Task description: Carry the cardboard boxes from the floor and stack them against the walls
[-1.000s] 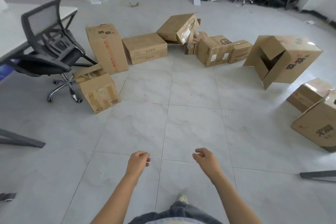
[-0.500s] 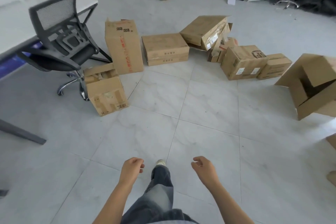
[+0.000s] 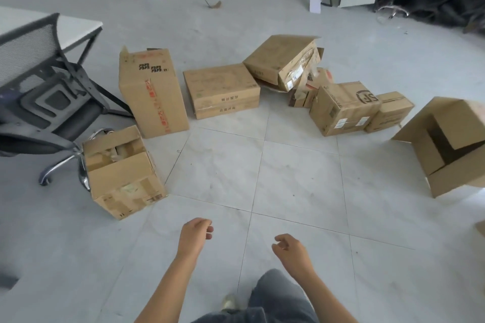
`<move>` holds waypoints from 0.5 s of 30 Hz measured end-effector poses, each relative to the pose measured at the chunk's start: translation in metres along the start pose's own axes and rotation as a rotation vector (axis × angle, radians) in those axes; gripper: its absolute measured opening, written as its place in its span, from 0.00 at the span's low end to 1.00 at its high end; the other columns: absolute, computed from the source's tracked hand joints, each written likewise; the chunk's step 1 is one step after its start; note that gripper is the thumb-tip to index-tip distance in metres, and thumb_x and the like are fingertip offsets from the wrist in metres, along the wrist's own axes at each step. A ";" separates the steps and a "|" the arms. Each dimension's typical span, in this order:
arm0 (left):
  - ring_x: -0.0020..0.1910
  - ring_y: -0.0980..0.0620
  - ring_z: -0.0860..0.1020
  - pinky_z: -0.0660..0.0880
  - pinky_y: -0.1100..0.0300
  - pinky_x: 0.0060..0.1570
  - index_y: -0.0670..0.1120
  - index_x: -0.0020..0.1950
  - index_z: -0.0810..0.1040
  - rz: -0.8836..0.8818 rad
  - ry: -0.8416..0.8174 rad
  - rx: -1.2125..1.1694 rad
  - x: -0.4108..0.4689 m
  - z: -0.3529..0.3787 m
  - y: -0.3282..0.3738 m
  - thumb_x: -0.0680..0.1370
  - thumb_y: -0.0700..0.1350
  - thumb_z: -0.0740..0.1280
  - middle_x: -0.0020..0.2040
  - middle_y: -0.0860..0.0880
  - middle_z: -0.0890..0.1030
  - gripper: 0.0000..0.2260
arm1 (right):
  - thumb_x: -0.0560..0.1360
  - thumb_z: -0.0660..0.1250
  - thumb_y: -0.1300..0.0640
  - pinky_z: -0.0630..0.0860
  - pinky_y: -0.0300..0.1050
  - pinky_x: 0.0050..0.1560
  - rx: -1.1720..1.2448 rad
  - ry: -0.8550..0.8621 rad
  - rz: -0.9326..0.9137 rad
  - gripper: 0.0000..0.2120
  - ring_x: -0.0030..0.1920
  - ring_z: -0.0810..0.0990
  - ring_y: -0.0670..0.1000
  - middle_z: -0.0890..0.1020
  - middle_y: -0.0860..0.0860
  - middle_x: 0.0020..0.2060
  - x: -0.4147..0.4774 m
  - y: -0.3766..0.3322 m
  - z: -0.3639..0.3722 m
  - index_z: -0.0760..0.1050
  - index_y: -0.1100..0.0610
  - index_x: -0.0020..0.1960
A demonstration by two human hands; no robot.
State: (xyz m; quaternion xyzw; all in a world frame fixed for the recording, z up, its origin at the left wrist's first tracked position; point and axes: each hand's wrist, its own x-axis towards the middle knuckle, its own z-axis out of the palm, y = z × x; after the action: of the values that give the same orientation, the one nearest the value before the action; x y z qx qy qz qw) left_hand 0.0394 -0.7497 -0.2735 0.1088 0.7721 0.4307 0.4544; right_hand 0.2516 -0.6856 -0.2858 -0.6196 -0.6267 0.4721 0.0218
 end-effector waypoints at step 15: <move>0.35 0.49 0.75 0.68 0.59 0.37 0.41 0.42 0.76 -0.060 0.065 0.027 0.226 0.101 0.171 0.78 0.39 0.62 0.39 0.44 0.79 0.07 | 0.77 0.62 0.57 0.67 0.38 0.45 0.051 0.011 -0.116 0.14 0.45 0.73 0.48 0.73 0.44 0.40 0.300 -0.156 -0.138 0.73 0.58 0.61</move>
State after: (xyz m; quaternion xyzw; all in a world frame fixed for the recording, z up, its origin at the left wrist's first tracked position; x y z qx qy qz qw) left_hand -0.0455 -0.4622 -0.3018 0.0778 0.7951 0.4098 0.4402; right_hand 0.1487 -0.3353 -0.2798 -0.5839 -0.6492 0.4826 0.0683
